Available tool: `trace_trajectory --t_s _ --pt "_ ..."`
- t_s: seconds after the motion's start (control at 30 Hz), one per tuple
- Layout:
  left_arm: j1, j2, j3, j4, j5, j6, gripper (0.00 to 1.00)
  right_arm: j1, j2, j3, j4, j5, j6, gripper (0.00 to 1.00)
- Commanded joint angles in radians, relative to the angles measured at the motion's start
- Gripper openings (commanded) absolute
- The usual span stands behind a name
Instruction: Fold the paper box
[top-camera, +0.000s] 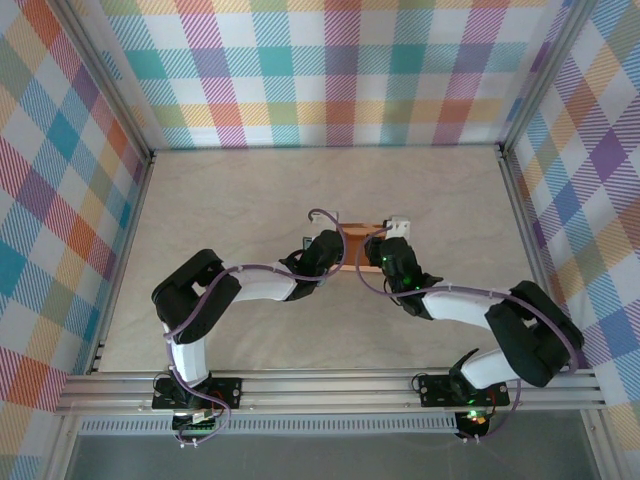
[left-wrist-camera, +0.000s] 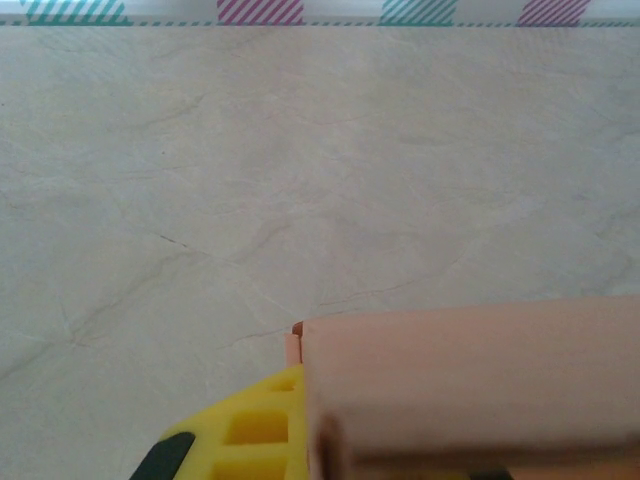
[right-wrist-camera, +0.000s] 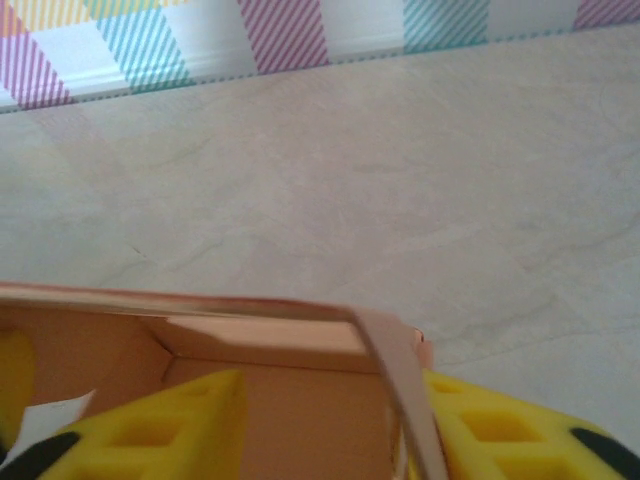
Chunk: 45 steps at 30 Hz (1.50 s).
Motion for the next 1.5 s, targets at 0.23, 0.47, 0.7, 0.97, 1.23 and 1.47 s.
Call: trace_trajectory --t_s 0.23,0.47,0.7,0.97,1.23,1.47 --pt "-0.023 0.032 0.000 0.003 0.011 0.020 0.00 0.006 -0.107 -0.032 -0.049 -0.071 -0.006 0.52" --pt "-0.023 0.039 0.004 -0.007 -0.002 0.033 0.00 -0.015 -0.239 -0.050 -0.137 -0.144 -0.019 0.72" --pt "-0.023 0.046 -0.002 0.004 -0.006 0.048 0.00 -0.052 -0.439 -0.091 -0.240 -0.203 -0.023 0.77" --pt "-0.026 0.061 -0.020 0.039 -0.012 0.081 0.00 -0.216 -0.505 0.061 -0.539 -0.345 0.189 0.78" --pt "-0.032 0.065 -0.029 0.062 -0.018 0.101 0.00 -0.416 -0.183 0.322 -0.722 -0.728 0.377 0.79" --pt "-0.036 0.066 -0.035 0.062 -0.023 0.113 0.00 -0.457 0.035 0.433 -0.755 -0.821 0.411 0.74"
